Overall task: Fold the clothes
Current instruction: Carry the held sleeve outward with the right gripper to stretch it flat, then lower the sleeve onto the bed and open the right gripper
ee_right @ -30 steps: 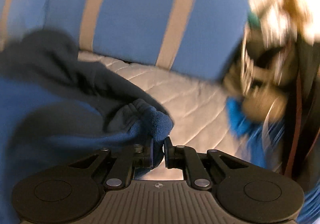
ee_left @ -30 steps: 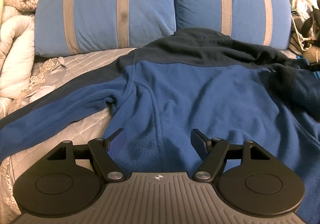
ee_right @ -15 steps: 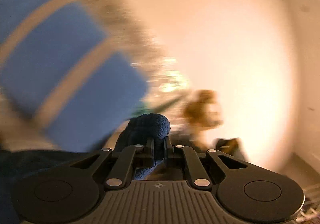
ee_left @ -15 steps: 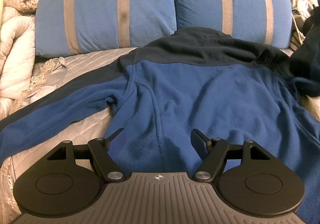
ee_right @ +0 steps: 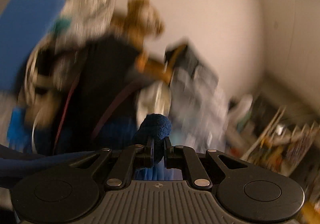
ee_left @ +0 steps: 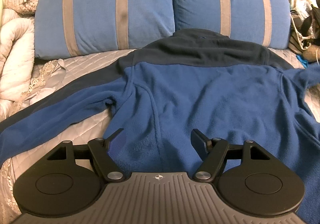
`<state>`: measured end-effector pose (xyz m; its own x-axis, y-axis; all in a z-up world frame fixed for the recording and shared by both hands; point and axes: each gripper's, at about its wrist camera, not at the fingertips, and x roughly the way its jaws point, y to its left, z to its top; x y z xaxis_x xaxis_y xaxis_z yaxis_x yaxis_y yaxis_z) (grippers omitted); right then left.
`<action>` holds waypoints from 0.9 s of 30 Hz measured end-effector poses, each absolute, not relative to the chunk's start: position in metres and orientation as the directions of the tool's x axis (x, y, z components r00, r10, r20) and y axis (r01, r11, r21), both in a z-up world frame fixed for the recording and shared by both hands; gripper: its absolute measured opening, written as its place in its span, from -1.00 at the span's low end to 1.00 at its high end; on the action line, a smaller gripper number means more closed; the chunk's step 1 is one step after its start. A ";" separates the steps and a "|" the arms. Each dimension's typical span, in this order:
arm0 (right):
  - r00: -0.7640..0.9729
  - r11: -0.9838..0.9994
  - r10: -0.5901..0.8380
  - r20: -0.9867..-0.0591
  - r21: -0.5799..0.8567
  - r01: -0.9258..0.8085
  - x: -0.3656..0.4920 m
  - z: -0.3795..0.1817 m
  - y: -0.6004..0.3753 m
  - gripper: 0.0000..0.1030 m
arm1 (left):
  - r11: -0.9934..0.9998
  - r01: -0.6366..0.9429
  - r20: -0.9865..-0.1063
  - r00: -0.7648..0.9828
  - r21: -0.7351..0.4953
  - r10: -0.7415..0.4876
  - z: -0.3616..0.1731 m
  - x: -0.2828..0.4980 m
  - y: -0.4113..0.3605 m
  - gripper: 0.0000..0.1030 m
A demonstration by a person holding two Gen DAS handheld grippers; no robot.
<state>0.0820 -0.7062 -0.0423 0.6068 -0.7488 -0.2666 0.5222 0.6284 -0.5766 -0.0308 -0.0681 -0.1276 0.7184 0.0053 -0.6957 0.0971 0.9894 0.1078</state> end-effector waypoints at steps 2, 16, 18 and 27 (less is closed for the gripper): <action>0.578 0.633 -0.758 -0.302 -0.554 0.540 0.069 -0.065 -0.710 -0.78 | 0.989 0.098 -0.695 0.719 0.109 0.006 -0.127 -0.031 -0.068 0.38; 0.592 0.767 -0.572 -0.568 -0.115 0.631 0.011 -0.088 -0.750 -0.52 | 0.988 0.100 -0.689 0.724 0.116 0.008 -0.126 -0.033 -0.070 0.38; 0.617 0.769 -0.579 -0.533 -0.104 0.631 0.006 -0.083 -0.740 -0.25 | 0.988 0.100 -0.689 0.725 0.115 0.007 -0.126 -0.033 -0.069 0.38; 0.729 0.814 -0.551 -0.405 -0.069 0.577 -0.001 -0.068 -0.687 0.47 | 0.986 0.101 -0.686 0.727 0.136 0.020 -0.126 -0.034 -0.072 0.38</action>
